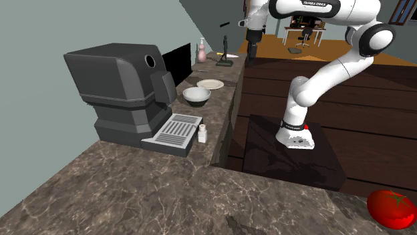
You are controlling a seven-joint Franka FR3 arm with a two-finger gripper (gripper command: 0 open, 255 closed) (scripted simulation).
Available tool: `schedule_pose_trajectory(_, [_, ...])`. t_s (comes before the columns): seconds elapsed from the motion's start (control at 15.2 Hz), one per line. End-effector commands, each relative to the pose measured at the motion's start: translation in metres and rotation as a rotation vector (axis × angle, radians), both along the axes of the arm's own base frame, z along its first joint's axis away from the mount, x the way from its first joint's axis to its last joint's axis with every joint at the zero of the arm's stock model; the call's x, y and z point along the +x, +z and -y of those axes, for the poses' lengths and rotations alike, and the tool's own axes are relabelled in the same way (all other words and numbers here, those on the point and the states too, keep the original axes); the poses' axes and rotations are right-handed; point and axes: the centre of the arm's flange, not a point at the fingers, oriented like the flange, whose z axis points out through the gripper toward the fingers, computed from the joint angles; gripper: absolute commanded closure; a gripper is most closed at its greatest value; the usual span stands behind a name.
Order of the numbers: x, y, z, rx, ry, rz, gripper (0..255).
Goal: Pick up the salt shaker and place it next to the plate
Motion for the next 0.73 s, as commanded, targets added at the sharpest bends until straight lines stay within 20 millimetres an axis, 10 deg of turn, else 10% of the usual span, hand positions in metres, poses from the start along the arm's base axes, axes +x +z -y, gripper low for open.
schedule_pose_trajectory(0.0, [0.000,0.000,0.000,0.000,0.000,0.000,0])
schedule_pose_trajectory(0.66, [0.063,-0.071,-0.091,0.010,0.033,-0.017,0])
